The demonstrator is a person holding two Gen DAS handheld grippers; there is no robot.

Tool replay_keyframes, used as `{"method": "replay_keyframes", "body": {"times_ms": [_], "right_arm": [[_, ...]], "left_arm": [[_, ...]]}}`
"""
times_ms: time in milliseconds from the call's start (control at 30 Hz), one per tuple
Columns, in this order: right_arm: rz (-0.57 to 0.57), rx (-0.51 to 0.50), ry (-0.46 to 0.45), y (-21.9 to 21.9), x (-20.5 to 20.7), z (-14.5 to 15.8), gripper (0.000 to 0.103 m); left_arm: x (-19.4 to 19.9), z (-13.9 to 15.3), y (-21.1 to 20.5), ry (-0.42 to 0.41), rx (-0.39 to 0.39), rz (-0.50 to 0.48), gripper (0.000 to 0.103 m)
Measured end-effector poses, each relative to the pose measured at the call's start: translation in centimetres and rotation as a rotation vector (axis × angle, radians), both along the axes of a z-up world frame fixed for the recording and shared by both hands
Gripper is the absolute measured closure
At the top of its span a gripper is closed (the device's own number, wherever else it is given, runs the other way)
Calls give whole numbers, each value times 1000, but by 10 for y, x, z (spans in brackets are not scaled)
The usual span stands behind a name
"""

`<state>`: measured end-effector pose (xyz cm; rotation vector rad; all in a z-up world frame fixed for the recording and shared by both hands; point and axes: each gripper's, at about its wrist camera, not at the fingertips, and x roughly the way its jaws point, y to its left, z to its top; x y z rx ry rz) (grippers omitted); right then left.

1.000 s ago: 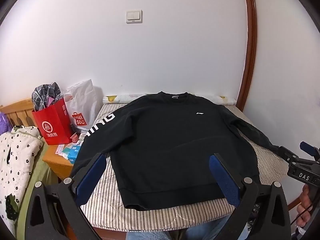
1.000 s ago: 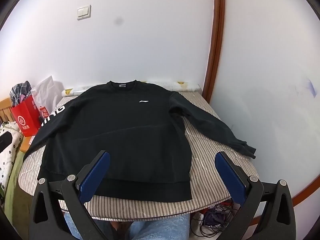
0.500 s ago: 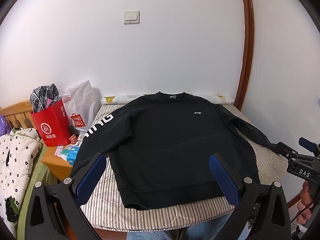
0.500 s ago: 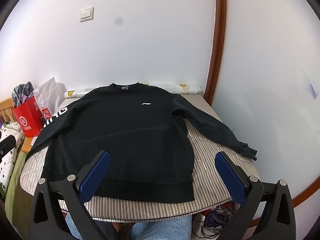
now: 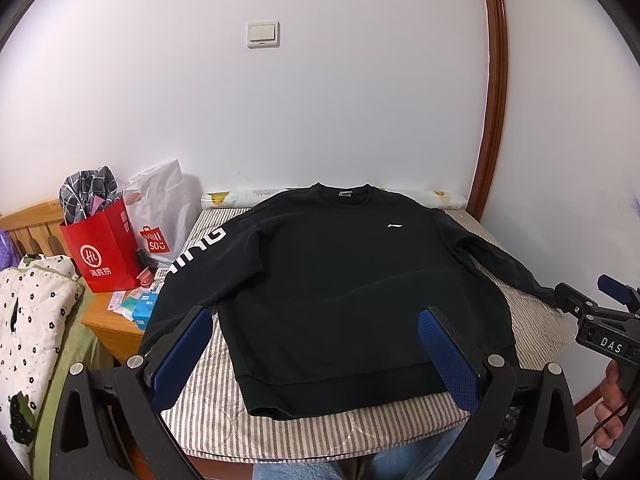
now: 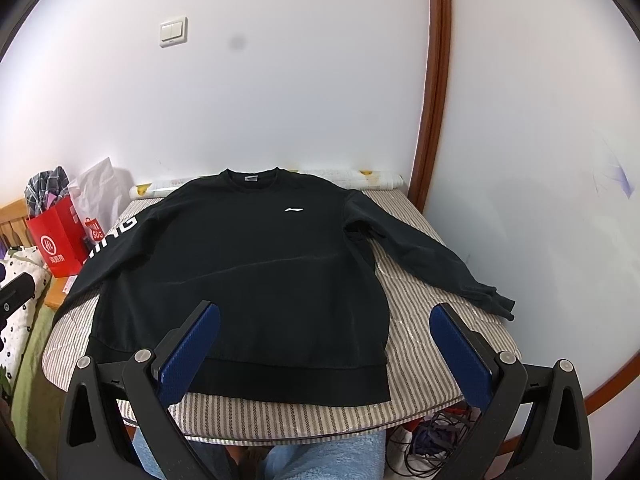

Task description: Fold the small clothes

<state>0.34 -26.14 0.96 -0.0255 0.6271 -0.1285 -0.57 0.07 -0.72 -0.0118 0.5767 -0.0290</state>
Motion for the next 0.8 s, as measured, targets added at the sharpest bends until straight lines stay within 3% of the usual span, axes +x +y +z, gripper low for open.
{"method": "replay_keyframes", "body": {"times_ms": [800], "right_arm": [[2,-4,-3,0,-1,2,0]], "left_arm": [[-3,-1,3,-1,-2,3,0]]}}
